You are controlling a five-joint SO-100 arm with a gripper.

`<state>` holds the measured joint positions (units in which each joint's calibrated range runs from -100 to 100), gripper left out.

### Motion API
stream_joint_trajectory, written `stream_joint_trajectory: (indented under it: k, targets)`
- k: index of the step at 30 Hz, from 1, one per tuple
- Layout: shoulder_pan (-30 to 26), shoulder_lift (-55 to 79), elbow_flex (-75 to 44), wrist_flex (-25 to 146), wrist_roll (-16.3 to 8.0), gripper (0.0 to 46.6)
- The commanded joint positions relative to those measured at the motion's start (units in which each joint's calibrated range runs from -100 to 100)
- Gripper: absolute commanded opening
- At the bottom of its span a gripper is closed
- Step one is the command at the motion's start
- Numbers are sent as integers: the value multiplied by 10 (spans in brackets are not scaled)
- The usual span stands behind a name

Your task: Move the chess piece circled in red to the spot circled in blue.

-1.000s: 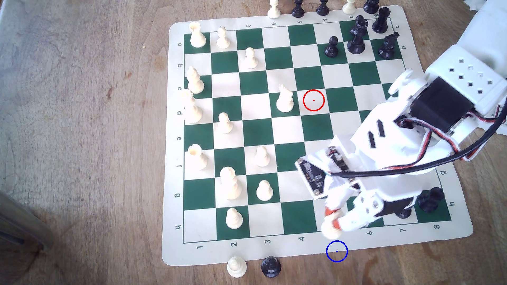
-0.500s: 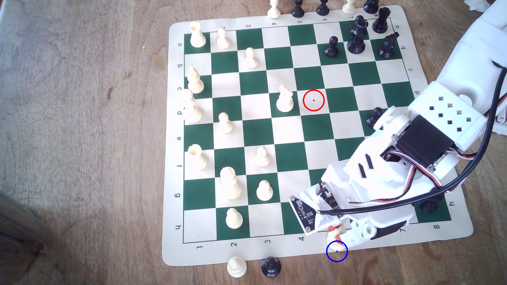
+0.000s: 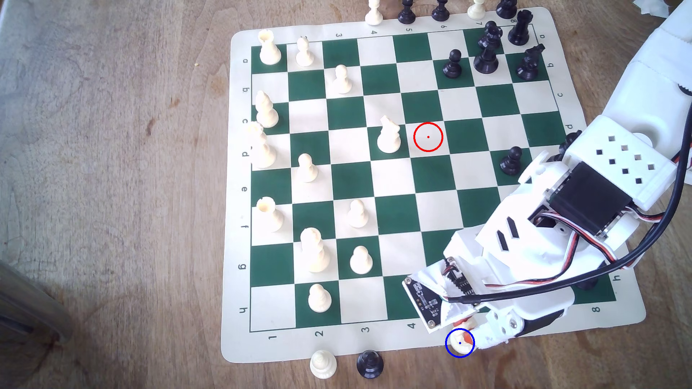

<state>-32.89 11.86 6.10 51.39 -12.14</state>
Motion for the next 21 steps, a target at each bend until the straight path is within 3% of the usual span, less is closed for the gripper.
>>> stream_joint_trajectory:
  k: [1, 6, 21]
  targets:
    - [3, -19, -44, -5, -1, 15]
    - [3, -15, -39, -1, 0, 106]
    - [5, -32, -29, 67, 3, 119]
